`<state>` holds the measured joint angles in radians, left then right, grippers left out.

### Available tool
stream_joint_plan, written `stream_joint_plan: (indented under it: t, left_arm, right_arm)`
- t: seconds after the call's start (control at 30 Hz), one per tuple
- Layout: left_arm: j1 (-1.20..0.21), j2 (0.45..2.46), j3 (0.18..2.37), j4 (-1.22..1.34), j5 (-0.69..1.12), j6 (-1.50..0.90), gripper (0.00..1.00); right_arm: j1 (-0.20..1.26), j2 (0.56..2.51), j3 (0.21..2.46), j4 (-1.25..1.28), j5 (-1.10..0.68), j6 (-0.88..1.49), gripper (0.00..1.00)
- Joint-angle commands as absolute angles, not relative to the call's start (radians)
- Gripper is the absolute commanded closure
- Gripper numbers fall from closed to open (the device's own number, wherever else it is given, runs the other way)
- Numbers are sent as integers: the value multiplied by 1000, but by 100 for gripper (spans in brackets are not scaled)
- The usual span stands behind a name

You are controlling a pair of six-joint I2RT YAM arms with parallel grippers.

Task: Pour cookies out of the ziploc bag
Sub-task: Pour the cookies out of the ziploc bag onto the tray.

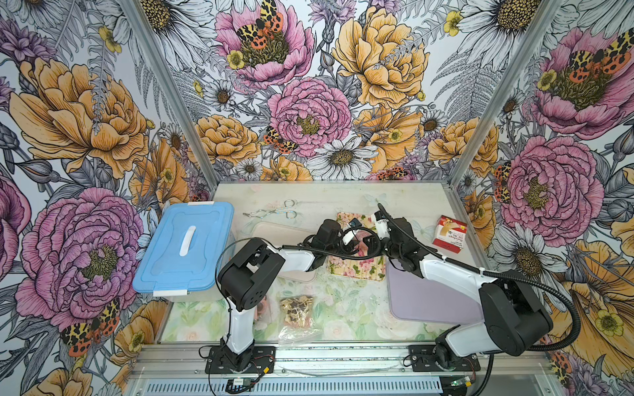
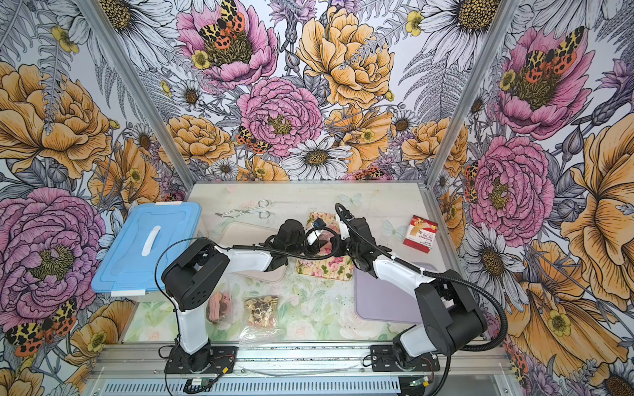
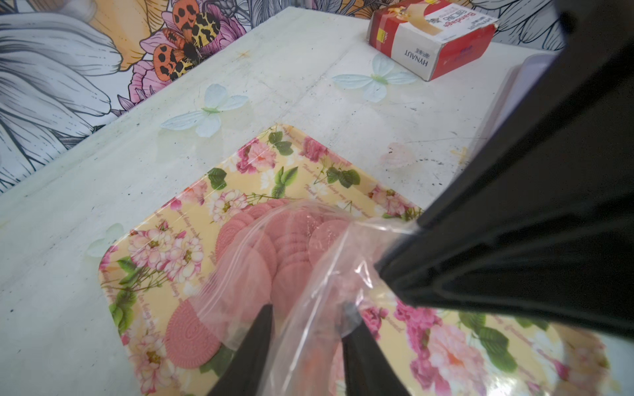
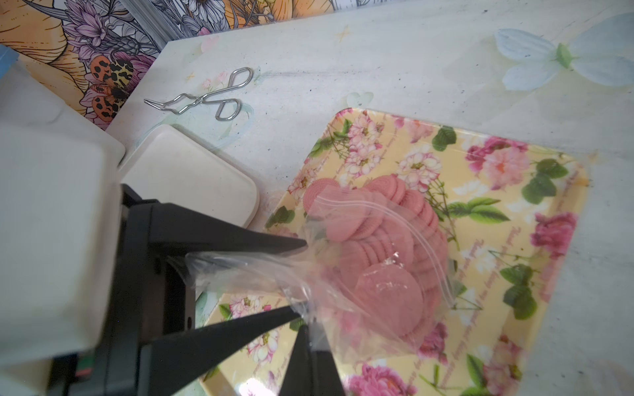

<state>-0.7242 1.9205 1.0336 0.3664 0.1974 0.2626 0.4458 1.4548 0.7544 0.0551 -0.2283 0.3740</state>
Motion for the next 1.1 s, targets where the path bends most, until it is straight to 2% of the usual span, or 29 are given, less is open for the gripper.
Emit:
stream_joint_plan:
  t: [0.0,0.1,0.23,0.47,0.57,0.73,0.9,1.0,1.07]
  left_arm:
    - [-724,1937,1035,430,241,232,74]
    - [-721,1945,1046,432,232,190,81]
    - [-724,1939,1057,425,196,157,100]
    - [-714,1923,1057,419,197,144,100]
    - [-712,1919,1056,419,198,137,100]
    - [-712,1916,1058,418,187,126,100]
    - [-707,1916,1064,417,194,114,100]
    - [-705,1910,1064,417,195,108,100]
    - [-706,1908,1062,416,196,107,100]
  right_arm:
    - [446,1456,757,92,-251,379,100]
    - [447,1463,757,91,-235,370,100]
    - [445,1462,749,92,-218,361,100]
    - [443,1465,748,95,-207,356,100]
    - [442,1451,746,92,-203,357,76]
    - [435,1396,717,85,-149,357,43]
    - [413,1354,699,74,-132,371,20]
    - [403,1342,693,63,-137,381,10]
    - [396,1340,696,47,-145,388,7]
